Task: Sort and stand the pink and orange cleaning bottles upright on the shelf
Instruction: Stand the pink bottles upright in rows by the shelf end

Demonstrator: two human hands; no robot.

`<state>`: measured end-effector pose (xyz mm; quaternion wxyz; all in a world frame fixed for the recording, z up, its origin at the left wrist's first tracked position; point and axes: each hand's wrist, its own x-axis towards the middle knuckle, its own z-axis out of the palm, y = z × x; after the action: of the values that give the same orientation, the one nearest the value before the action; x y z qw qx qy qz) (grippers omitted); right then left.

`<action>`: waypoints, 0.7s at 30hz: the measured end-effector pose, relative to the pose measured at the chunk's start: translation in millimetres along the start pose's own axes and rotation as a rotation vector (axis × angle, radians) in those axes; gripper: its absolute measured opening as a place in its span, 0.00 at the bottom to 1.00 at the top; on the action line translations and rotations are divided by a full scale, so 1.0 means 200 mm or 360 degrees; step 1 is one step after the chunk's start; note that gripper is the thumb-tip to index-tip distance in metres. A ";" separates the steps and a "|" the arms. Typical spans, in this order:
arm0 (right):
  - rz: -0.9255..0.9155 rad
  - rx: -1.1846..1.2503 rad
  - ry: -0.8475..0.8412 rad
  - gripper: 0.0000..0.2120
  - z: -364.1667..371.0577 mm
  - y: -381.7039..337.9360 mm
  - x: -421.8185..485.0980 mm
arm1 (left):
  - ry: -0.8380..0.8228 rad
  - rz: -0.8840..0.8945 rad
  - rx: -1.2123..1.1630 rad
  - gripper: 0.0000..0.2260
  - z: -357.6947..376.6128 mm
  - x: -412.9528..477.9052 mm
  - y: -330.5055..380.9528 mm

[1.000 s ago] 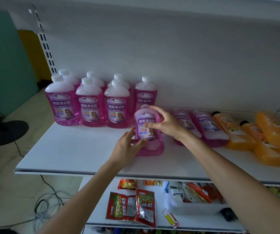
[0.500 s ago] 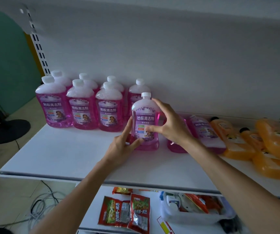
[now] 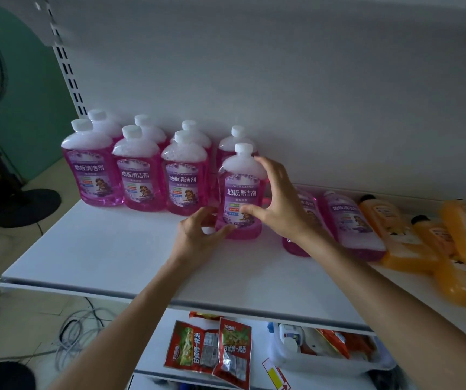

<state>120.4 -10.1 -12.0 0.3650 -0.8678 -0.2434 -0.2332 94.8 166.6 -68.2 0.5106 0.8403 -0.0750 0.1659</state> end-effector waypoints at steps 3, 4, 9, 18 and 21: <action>-0.0024 -0.0024 0.0069 0.42 0.04 0.01 0.00 | 0.0005 -0.0079 -0.0083 0.17 -0.01 0.01 -0.01; -0.0032 -0.0036 0.0092 0.42 0.05 0.02 0.00 | -0.0009 -0.0128 -0.0139 0.17 -0.01 0.01 -0.02; -0.0065 -0.0044 0.0174 0.40 0.12 0.04 0.02 | -0.0039 -0.0243 -0.0281 0.20 -0.02 0.00 -0.03; -0.0011 -0.0312 0.0201 0.41 0.17 0.04 0.09 | -0.0078 -0.0107 -0.0137 0.27 -0.02 -0.01 -0.01; -0.0005 -0.0383 0.0190 0.42 0.17 0.04 0.08 | -0.0093 -0.0010 -0.0034 0.24 -0.01 -0.02 -0.01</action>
<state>145.3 14.6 -27.1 0.2719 -0.8895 -0.1930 -0.3124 92.0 168.9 -71.2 0.5177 0.8395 -0.0890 0.1387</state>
